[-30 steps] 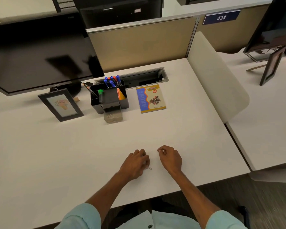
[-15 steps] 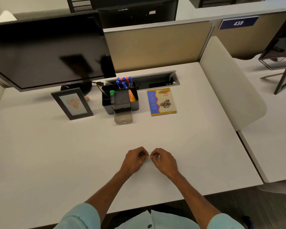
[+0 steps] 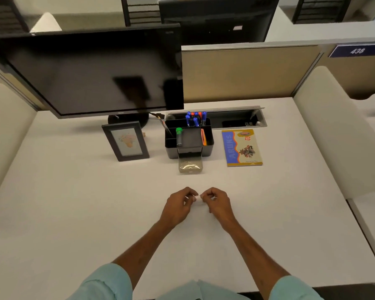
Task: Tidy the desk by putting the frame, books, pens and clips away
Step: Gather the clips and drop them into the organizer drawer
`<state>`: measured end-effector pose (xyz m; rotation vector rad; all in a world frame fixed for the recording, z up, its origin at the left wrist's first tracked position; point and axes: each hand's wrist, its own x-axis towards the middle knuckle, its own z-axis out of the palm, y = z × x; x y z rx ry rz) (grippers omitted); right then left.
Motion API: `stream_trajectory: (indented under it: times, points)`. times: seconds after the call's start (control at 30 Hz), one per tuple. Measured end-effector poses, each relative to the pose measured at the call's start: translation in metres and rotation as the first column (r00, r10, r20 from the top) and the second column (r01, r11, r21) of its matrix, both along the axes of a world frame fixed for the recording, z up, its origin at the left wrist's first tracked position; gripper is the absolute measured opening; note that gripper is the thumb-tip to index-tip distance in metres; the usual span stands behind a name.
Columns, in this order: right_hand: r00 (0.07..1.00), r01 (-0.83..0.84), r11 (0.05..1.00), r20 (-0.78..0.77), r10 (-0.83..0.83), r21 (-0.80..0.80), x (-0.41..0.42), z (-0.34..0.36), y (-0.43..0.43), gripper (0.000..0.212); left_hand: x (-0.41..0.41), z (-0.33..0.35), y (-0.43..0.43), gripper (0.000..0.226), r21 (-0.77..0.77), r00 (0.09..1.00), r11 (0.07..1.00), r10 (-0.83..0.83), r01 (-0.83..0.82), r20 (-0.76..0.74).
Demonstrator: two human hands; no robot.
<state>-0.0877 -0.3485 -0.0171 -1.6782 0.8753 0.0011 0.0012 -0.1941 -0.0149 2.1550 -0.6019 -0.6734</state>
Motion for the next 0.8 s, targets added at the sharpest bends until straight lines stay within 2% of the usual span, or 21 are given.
stream_trajectory:
  times: [0.17, 0.27, 0.5, 0.8]
  points:
    - [0.990, 0.140, 0.986, -0.010, -0.141, -0.091, 0.059, 0.006, -0.005, 0.010, 0.035, -0.003, 0.007, 0.039, 0.046, 0.990, 0.997, -0.072, 0.067, 0.121]
    - [0.980, 0.186, 0.962, -0.032, -0.196, -0.197, 0.093, 0.011, -0.010, 0.012, 0.052, -0.006, 0.009, 0.042, 0.049, 0.978, 0.994, -0.102, 0.094, 0.184]
    - [0.971, 0.103, 0.875, -0.144, -0.192, -0.473, 0.150, 0.012, -0.010, 0.017, 0.085, -0.016, 0.014, 0.044, 0.092, 0.964, 0.987, -0.151, 0.134, 0.218]
    - [0.960, 0.104, 0.821, -0.159, -0.231, -0.561, 0.155, 0.001, -0.001, 0.028, 0.096, -0.024, 0.016, 0.050, 0.174, 0.973, 0.975, -0.167, 0.138, 0.162]
